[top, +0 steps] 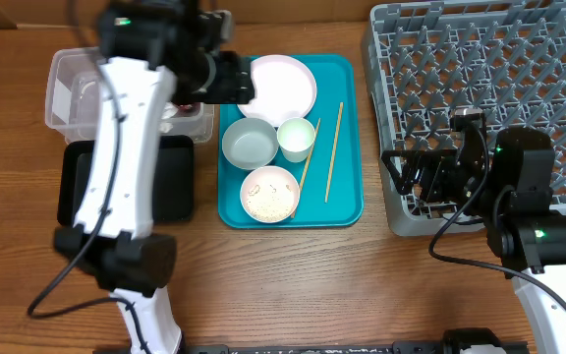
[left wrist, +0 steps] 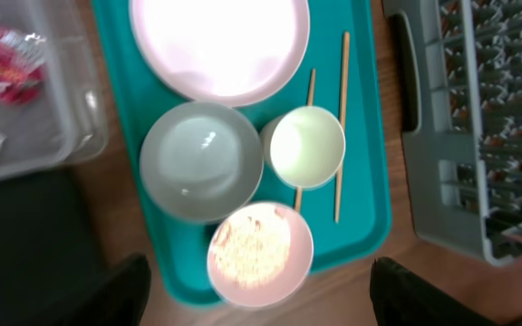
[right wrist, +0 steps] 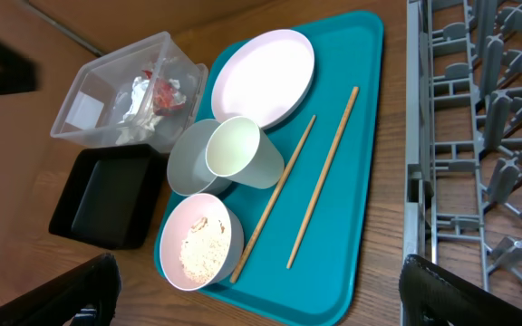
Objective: Sort waste into correct bins and load items into the dishwasher
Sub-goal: 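Grasp the white cup on the teal tray with the left gripper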
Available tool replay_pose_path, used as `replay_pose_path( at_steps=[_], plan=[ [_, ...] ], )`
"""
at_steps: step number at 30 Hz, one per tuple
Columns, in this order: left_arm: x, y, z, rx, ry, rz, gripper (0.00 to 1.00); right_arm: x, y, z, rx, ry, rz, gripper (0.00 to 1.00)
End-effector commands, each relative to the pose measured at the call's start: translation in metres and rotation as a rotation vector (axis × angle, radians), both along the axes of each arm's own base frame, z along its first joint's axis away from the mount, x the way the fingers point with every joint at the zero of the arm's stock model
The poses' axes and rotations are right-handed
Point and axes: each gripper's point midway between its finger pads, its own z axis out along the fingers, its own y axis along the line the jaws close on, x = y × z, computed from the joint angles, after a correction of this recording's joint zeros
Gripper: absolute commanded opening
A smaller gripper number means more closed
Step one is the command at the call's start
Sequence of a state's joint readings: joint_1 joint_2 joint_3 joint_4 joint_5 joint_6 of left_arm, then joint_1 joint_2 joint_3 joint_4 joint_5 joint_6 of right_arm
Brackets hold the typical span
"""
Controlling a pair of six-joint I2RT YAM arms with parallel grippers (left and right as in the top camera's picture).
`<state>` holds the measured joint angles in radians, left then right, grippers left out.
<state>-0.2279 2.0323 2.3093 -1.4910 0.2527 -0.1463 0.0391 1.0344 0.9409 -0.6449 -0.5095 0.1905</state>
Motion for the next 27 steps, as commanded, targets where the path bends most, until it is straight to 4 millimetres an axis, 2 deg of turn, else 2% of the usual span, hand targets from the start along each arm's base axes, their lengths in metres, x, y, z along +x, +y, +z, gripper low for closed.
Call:
replay_pose_path(
  at_steps=[1, 3, 7, 10, 12, 15, 20, 27],
  plan=[
    [0.013, -0.023, -0.050, 0.052, 0.039, -0.108, 0.79, 0.002, 0.001, 0.013, 0.009, -0.031, 0.003, 1.00],
    [0.024, -0.043, -0.079, 0.059, 0.046, -0.155, 0.79, 0.002, 0.001, 0.013, 0.009, -0.031, 0.003, 1.00],
    [0.032, -0.068, -0.124, 0.073, 0.082, -0.217, 0.78, 0.002, 0.001, 0.013, 0.010, -0.030, 0.004, 1.00],
    [0.030, -0.080, -0.150, 0.097, 0.110, -0.276, 0.75, 0.002, 0.001, 0.013, 0.009, -0.031, 0.004, 1.00],
    [0.029, -0.082, -0.163, 0.122, 0.123, -0.292, 0.69, 0.002, 0.001, 0.013, 0.009, -0.031, 0.003, 1.00],
    [0.030, -0.079, -0.171, 0.162, 0.128, -0.290, 0.55, 0.002, 0.001, 0.013, 0.009, -0.031, 0.004, 1.00],
    [0.033, -0.072, -0.173, 0.204, 0.121, -0.271, 0.35, 0.002, 0.001, 0.013, 0.009, -0.031, 0.003, 1.00],
    [0.033, -0.071, -0.173, 0.216, 0.119, -0.269, 0.18, 0.002, 0.001, 0.013, 0.009, -0.031, 0.003, 1.00]
  ],
)
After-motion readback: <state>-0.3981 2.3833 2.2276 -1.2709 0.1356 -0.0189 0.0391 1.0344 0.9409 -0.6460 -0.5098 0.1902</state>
